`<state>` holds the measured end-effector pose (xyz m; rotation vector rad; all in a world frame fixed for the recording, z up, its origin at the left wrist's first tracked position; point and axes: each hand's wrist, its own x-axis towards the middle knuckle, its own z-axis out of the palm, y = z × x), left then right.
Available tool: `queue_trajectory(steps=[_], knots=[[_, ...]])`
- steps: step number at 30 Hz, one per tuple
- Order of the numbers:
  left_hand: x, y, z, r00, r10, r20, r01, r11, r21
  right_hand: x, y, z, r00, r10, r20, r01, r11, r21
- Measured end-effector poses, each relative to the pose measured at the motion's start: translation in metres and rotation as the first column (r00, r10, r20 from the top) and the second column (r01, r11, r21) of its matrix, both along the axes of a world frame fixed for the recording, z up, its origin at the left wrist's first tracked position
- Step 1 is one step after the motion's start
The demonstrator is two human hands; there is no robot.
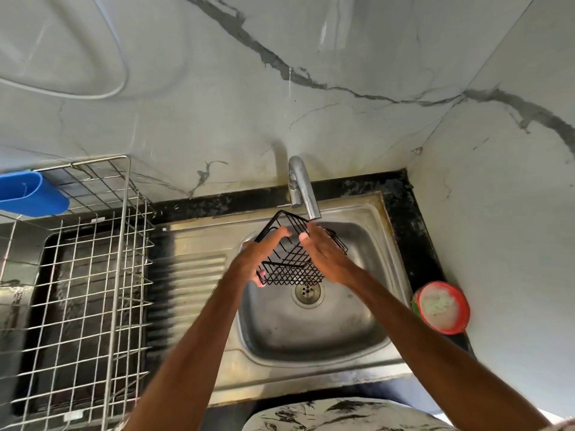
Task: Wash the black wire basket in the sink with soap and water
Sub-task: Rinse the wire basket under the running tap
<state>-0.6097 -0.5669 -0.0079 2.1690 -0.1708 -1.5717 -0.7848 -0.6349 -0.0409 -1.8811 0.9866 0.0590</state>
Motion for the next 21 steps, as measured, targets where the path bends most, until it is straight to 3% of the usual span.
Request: queue_trajectory(steps=[4, 9, 16, 21], knots=[[0.006, 0.000, 0.003, 0.999, 0.053, -0.010, -0.053, 0.999, -0.009, 0.008, 0.020, 0.014, 0.986, 0.106, 0.127, -0.092, 0.990, -0.106], [0.009, -0.002, 0.005, 0.999, 0.029, -0.033, -0.029, 1.000, 0.012, -0.006, 0.010, 0.002, 0.974, 0.155, 0.166, -0.106, 0.956, -0.273], [0.004, 0.001, 0.003, 0.995, 0.085, -0.053, -0.083, 0.996, 0.027, -0.008, -0.001, -0.021, 0.992, -0.114, 0.051, 0.115, 0.993, -0.027], [0.013, 0.013, 0.001, 0.989, 0.121, -0.087, -0.121, 0.993, -0.001, 0.006, 0.015, -0.003, 0.995, -0.006, 0.103, 0.015, 0.996, -0.084]])
